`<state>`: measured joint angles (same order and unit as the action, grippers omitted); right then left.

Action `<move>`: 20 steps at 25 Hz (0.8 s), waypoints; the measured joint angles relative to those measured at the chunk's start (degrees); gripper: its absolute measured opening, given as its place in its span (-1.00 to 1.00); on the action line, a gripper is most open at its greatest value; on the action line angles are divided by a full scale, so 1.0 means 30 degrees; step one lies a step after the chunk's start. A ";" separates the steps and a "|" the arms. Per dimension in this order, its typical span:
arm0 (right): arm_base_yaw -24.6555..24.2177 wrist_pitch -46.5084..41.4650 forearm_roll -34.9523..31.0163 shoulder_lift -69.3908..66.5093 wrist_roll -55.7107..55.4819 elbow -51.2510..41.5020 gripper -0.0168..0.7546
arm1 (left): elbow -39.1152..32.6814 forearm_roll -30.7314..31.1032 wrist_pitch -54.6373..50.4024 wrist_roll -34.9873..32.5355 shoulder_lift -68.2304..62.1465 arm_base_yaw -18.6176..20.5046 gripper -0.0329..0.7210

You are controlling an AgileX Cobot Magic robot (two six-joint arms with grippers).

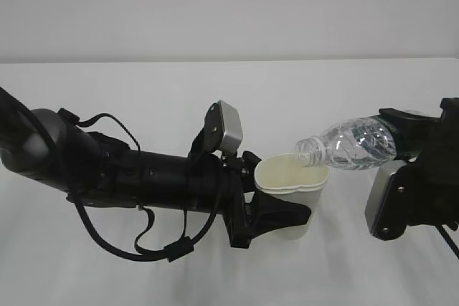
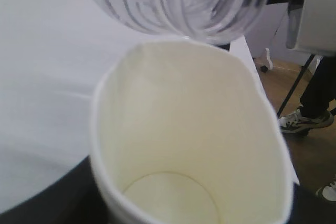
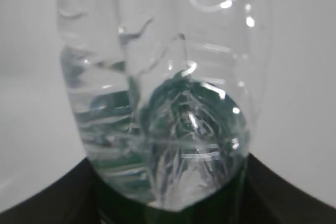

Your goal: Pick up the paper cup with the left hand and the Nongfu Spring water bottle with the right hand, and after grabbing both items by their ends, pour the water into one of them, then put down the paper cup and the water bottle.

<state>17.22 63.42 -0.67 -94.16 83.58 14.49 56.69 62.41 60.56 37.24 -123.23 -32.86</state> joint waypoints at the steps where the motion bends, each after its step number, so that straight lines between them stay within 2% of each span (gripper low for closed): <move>1: 0.0000 0.0000 0.0000 0.0000 0.0038 0.0000 0.11 | 0.0000 0.0000 0.0000 0.0000 0.0000 0.0000 0.26; 20: 0.0000 0.0008 -0.0040 0.0000 0.1058 0.0000 0.11 | 0.0000 0.0119 -0.0033 0.0259 0.0000 0.0000 0.26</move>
<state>17.22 63.44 -0.80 -94.16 86.75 14.49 56.69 62.76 60.46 38.01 -123.23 -32.86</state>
